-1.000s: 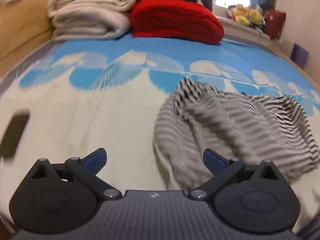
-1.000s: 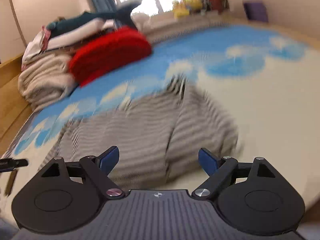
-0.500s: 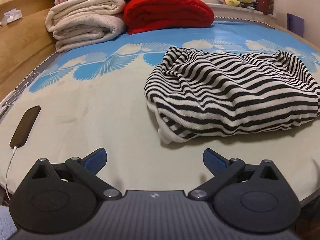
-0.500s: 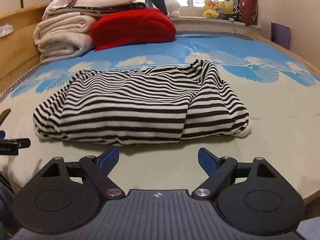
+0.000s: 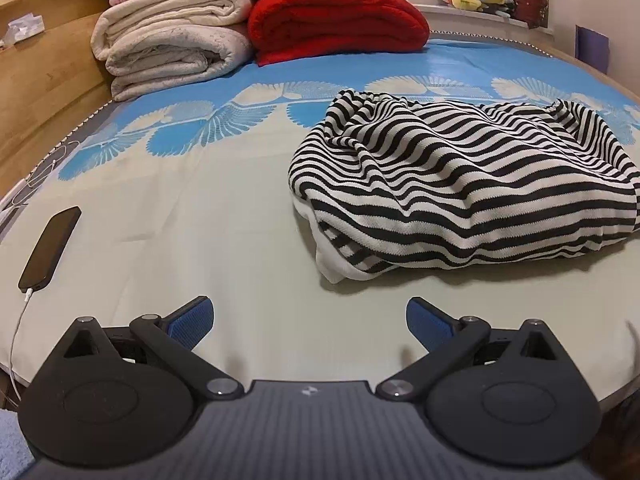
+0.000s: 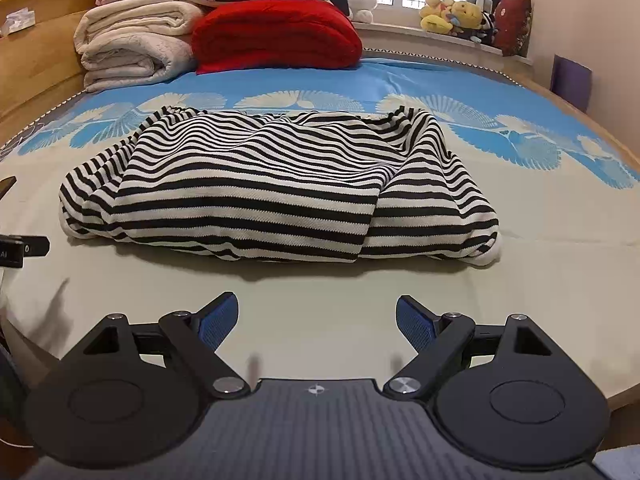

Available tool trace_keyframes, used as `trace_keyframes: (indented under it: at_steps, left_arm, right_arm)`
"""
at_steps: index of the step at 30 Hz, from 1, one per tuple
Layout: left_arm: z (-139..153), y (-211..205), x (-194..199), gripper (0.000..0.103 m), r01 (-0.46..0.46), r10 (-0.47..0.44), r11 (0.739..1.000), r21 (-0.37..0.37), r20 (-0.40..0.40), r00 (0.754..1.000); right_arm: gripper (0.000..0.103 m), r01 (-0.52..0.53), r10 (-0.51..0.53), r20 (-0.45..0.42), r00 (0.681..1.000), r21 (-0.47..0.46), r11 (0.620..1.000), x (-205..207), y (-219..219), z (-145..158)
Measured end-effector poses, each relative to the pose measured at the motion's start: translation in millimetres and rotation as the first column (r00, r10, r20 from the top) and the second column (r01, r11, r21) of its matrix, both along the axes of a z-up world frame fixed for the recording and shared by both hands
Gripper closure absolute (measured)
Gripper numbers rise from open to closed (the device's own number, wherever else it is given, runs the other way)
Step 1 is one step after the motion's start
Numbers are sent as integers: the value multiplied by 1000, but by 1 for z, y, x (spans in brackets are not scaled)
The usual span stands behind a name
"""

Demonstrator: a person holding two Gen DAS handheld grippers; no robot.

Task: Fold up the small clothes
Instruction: 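Move both tools toward the striped bundle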

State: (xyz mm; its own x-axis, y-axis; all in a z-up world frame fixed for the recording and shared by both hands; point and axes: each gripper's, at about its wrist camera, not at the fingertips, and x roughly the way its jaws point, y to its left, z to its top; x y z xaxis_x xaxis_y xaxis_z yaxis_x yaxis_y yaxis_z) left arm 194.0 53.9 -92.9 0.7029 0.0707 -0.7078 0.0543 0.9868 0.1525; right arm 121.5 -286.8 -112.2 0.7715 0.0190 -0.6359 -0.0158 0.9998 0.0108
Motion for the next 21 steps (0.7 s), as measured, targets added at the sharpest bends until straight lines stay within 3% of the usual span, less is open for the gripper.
trace_keyframes:
  at_steps: [15,18,20,21]
  left_arm:
    - [1,-8,6,0,15,-16,999,-49,-18,1000]
    - [4,-5,8,0,10,-11,998,-66,-21,1000]
    - [11,0,12,0,2,-4,996,-87,-17,1000]
    - [16,5,16,0,-5,4,995,-97,-11,1000]
  right_arm:
    - [16,44,-42,-25,999,58,997,9,-11,-1]
    - [16,96,-92,-39,995,144,985,12,-26,0]
    - [16,170,-160,-58,985,267,949,13,-45,0]
    - [16,217,-205,-71,976,344,914,13,-58,0]
